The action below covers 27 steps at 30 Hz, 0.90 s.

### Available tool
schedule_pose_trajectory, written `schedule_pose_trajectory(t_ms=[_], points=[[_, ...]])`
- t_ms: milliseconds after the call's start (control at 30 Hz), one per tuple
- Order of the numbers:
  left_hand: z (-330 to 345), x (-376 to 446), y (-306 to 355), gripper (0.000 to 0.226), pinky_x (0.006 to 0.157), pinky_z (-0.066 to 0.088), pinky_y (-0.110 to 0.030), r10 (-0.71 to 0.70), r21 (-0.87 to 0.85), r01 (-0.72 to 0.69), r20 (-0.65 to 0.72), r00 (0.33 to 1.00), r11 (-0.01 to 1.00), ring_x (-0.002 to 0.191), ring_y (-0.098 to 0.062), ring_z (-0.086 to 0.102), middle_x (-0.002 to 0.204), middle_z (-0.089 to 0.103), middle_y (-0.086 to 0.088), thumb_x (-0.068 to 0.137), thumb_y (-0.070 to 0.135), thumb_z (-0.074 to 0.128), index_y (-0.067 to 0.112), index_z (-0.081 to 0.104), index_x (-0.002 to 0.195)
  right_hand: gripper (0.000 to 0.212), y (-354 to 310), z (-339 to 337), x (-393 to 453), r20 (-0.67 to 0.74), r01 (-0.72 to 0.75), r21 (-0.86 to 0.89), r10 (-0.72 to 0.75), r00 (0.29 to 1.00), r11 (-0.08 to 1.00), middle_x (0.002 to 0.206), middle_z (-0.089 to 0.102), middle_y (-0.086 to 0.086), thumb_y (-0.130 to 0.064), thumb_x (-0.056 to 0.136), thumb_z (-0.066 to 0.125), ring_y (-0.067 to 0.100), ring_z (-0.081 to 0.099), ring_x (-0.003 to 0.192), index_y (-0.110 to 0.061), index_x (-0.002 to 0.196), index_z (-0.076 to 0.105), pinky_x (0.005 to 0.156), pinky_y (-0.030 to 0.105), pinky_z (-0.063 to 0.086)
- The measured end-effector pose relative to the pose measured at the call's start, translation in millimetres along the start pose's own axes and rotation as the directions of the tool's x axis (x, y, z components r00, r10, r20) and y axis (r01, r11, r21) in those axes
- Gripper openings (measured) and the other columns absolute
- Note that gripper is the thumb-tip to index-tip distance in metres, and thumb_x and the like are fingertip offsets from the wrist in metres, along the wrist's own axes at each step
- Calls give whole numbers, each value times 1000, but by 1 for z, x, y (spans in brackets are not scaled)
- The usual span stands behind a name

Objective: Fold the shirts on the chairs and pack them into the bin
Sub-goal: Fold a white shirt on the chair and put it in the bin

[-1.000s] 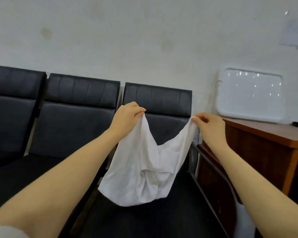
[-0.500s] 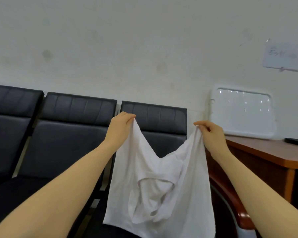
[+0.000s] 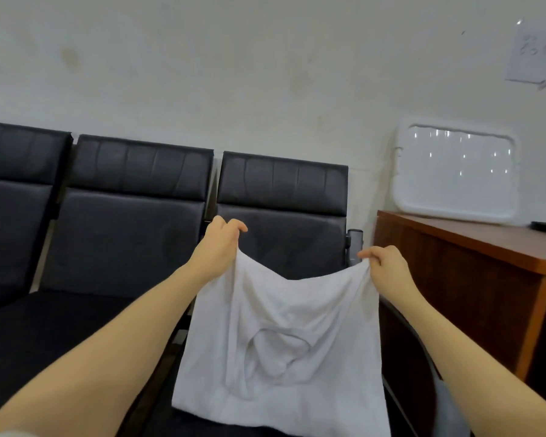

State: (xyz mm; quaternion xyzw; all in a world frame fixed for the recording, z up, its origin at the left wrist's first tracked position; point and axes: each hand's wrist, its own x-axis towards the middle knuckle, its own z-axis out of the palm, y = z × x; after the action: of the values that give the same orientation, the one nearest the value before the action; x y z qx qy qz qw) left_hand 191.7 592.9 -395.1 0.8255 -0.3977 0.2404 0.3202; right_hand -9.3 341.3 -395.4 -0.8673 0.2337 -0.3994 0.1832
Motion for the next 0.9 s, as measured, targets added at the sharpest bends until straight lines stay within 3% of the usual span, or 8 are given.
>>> schedule_pose_trajectory(t_ms=[67, 133, 267, 367, 433, 600, 700, 900], points=[[3, -2, -4, 21, 87, 44, -34, 7, 25, -8, 42, 999, 1000, 93, -20, 41, 104, 36, -2, 97, 32, 48, 19, 59, 109, 23, 10, 8, 0, 25, -13, -49, 14, 1000, 999, 120, 53, 15, -11, 97, 49, 24, 55, 100, -9, 112, 66, 87, 24, 38], [4, -5, -10, 26, 86, 38, -29, 16, 196, -43, 139, 990, 980, 98, -20, 35, 108, 32, -1, 88, 44, 59, 24, 59, 103, 29, 14, 12, -3, 81, -35, -106, 43, 996, 994, 127, 45, 11, -20, 91, 62, 24, 51, 109, -11, 119, 61, 94, 27, 39], [15, -13, -22, 18, 78, 33, -25, 5, 423, -70, 151, 989, 903, 93, -20, 33, 113, 35, -5, 90, 31, 58, 18, 62, 101, 27, 23, 20, -7, 172, -13, -263, 60, 983, 965, 124, 40, 8, -18, 90, 64, 19, 45, 104, -11, 116, 59, 90, 24, 39], [24, -18, -29, 8, 64, 41, -30, 12, 415, -13, 4, 1000, 910, 78, -23, 40, 95, 43, -9, 83, 12, 68, 7, 62, 80, 9, 28, 24, -9, 144, 30, -303, 15, 990, 952, 113, 48, 8, -15, 92, 60, 14, 46, 89, -11, 99, 65, 79, 20, 41], [25, -19, -33, 19, 53, 44, -33, -1, 351, 31, -87, 996, 936, 68, -25, 43, 84, 44, -12, 73, 3, 76, 5, 57, 69, 10, 32, 25, -10, 96, 54, -322, -25, 995, 945, 111, 48, 7, -16, 94, 58, 15, 45, 92, -12, 99, 65, 81, 23, 44], [22, -21, -28, 5, 69, 43, -34, -89, 207, 133, -208, 974, 969, 86, -26, 45, 102, 48, -12, 93, 8, 52, 3, 54, 91, 15, 31, 20, -10, -67, 73, -280, -95, 993, 957, 111, 46, 11, -16, 97, 51, 24, 48, 96, -7, 104, 61, 84, 34, 49], [17, -18, -21, 10, 69, 45, -41, -213, 90, 237, -219, 952, 967, 81, -30, 48, 85, 49, -9, 97, 5, 39, 6, 48, 92, 15, 25, 16, -9, -143, 73, -143, -93, 985, 987, 105, 43, 7, -13, 98, 48, 22, 50, 87, -4, 103, 59, 78, 34, 48], [22, -18, -26, 10, 64, 34, -35, -33, 248, 104, -277, 960, 963, 74, -24, 39, 84, 56, -11, 94, 11, 52, 7, 61, 96, 34, 20, 14, -9, -62, 52, -114, -60, 996, 992, 123, 43, 12, -19, 98, 50, 15, 45, 93, -6, 129, 53, 83, 23, 38]])
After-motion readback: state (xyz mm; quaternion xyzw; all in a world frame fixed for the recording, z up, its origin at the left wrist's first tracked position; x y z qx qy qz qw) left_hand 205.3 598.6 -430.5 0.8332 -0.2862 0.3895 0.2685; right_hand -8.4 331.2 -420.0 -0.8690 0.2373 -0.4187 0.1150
